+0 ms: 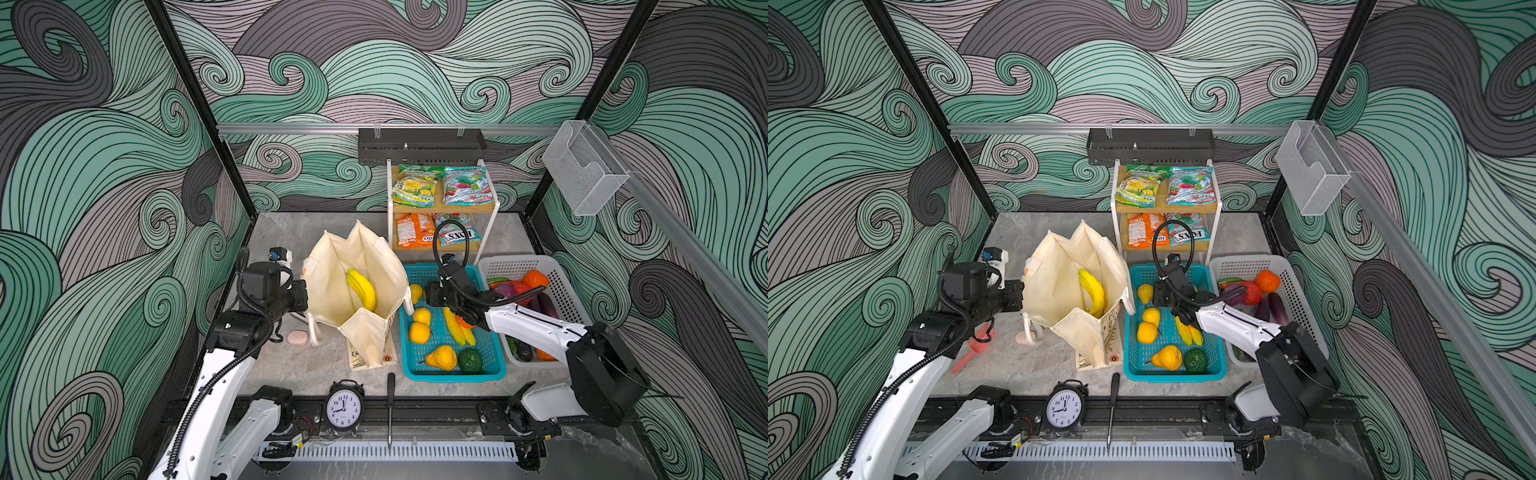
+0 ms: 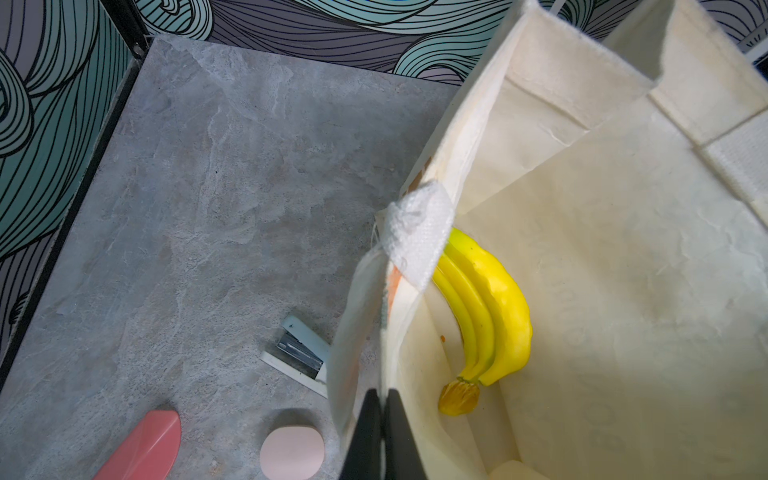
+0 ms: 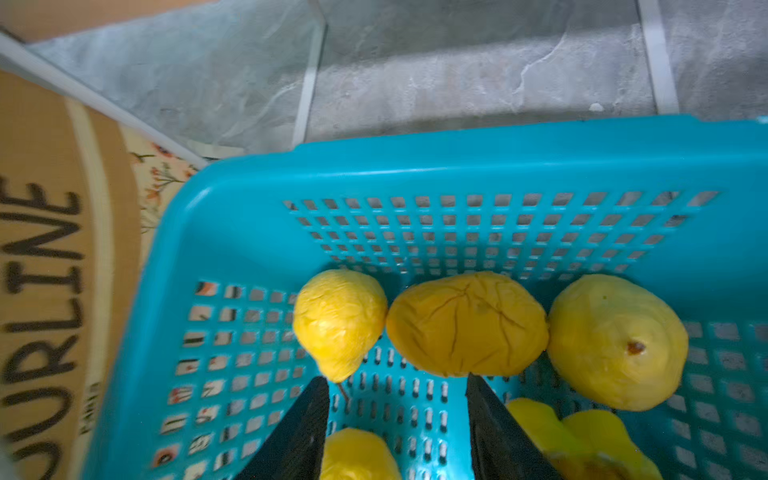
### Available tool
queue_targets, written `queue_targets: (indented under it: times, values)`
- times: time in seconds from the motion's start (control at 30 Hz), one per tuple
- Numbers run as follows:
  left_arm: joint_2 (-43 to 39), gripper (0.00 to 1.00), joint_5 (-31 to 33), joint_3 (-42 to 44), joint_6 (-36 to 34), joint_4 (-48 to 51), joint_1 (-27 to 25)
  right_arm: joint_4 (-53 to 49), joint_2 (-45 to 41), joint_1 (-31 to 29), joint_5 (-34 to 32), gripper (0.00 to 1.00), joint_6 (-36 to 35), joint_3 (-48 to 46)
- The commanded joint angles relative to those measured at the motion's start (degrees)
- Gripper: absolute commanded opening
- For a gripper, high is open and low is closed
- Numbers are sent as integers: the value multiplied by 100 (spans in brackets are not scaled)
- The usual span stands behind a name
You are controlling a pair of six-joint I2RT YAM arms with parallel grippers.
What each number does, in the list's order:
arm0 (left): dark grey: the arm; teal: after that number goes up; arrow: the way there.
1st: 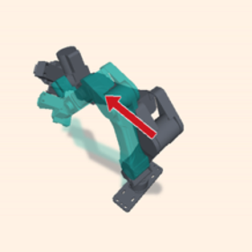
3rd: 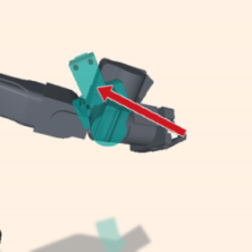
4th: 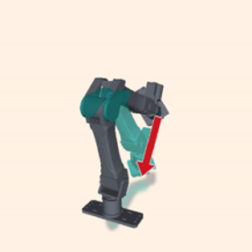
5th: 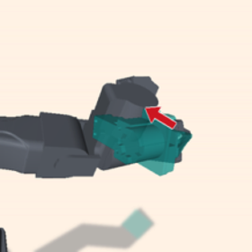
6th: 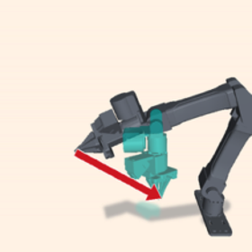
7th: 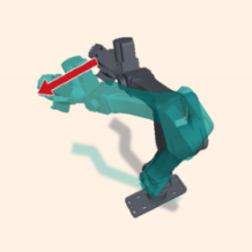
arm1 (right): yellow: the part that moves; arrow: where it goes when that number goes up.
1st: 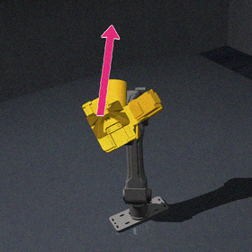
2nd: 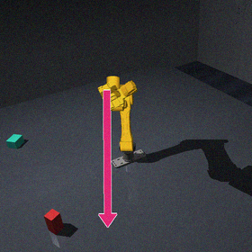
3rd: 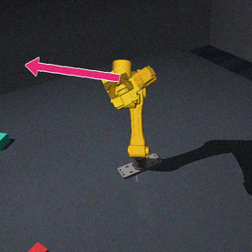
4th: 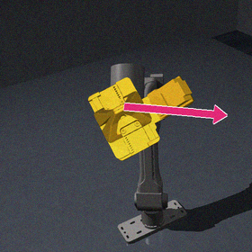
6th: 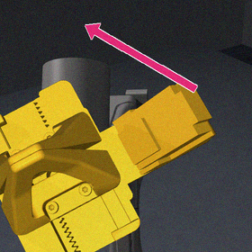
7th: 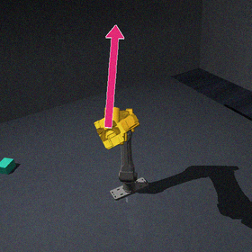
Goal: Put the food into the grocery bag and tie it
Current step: 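Lower the right gripper onto the yellow mango and grasp it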
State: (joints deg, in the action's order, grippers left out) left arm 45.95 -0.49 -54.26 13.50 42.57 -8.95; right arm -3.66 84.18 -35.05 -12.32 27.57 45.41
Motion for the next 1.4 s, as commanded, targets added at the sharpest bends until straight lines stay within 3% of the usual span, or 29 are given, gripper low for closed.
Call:
queue_targets:
  times: [0.0, 0.23, 0.47, 0.63, 0.97, 1.37]
  values:
    - [-17, 0, -4, -25, 4, -11, 25, -8, 234, 8, -726, 55, -255, 222]
    - [-23, 0, -63, -16, -12, -13, 29, 139, 571, -55, -999, 73, -428, 284]
    - [-49, 0, -47, -19, -8, -28, 25, 246, 1021, -55, -572, 80, -259, 416]
    - [-25, 0, -47, -15, -16, -20, 28, 200, 988, -80, -193, 77, -123, 391]
    - [-20, 0, -39, -12, -20, -20, 24, -104, 1047, -29, -359, 81, -156, 384]
    - [-42, 0, -73, -4, -20, -31, 28, -201, 1347, -29, -407, 64, -156, 468]
